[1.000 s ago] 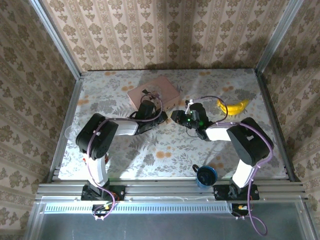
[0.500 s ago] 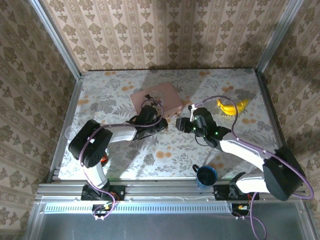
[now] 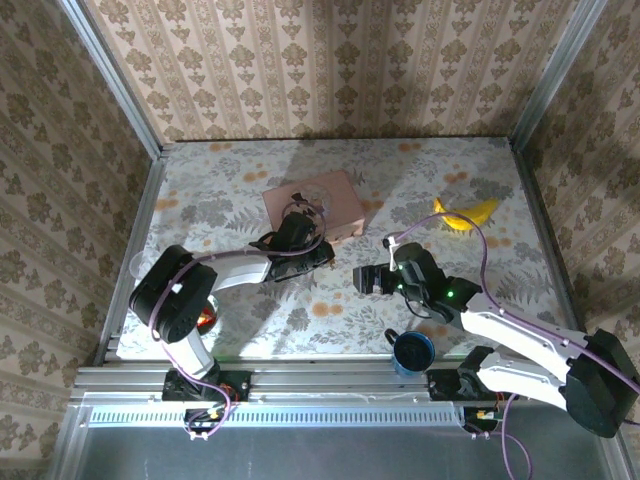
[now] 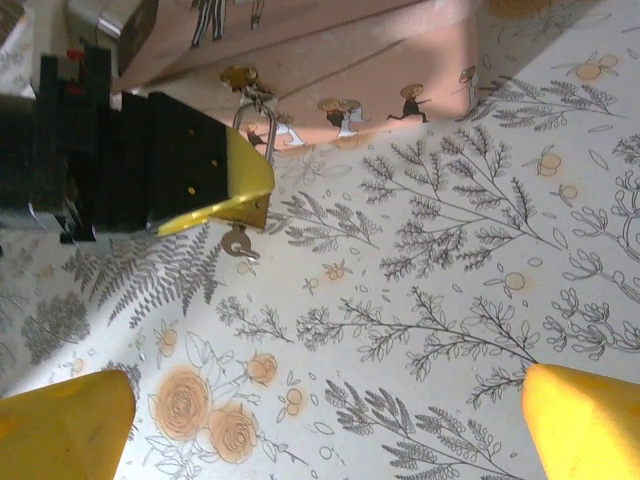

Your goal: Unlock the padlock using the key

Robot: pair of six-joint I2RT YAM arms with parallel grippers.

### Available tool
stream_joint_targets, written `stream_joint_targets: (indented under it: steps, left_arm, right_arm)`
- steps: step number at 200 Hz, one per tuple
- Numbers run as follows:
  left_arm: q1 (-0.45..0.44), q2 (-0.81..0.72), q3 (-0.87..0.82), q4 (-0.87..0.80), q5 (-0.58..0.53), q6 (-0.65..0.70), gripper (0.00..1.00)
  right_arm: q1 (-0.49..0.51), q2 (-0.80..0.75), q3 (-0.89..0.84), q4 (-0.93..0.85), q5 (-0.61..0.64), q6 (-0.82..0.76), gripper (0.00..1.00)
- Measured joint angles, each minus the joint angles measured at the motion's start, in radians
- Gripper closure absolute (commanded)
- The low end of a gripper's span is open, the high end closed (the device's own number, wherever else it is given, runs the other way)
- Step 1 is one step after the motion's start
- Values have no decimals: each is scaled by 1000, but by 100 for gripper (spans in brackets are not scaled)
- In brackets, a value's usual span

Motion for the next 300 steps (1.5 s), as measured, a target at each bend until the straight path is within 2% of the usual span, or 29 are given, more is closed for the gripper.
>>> stream_joint_targets:
  steps: [29, 75, 188, 218, 283, 300]
  left_arm:
    - [0, 0, 11, -25, 1, 1, 100]
    - [9, 0, 27, -60, 16, 0, 100]
    - [23, 2, 66, -137, 53, 1, 100]
    - [27, 9, 82, -158, 68, 3, 100]
    - [28, 11, 84, -159, 76, 2, 100]
    - [28, 13, 84, -156, 79, 2, 100]
  right_arm:
    - [48, 26, 2, 0, 39, -28, 0]
    - [99, 159, 76, -21, 67, -78, 14]
    - [116, 360, 196, -14, 66, -181, 27]
    - [116, 401, 217, 2, 55, -199, 40]
    - [116, 501, 261, 65, 55, -243, 54]
    - [117, 537, 278, 85, 56, -250, 55]
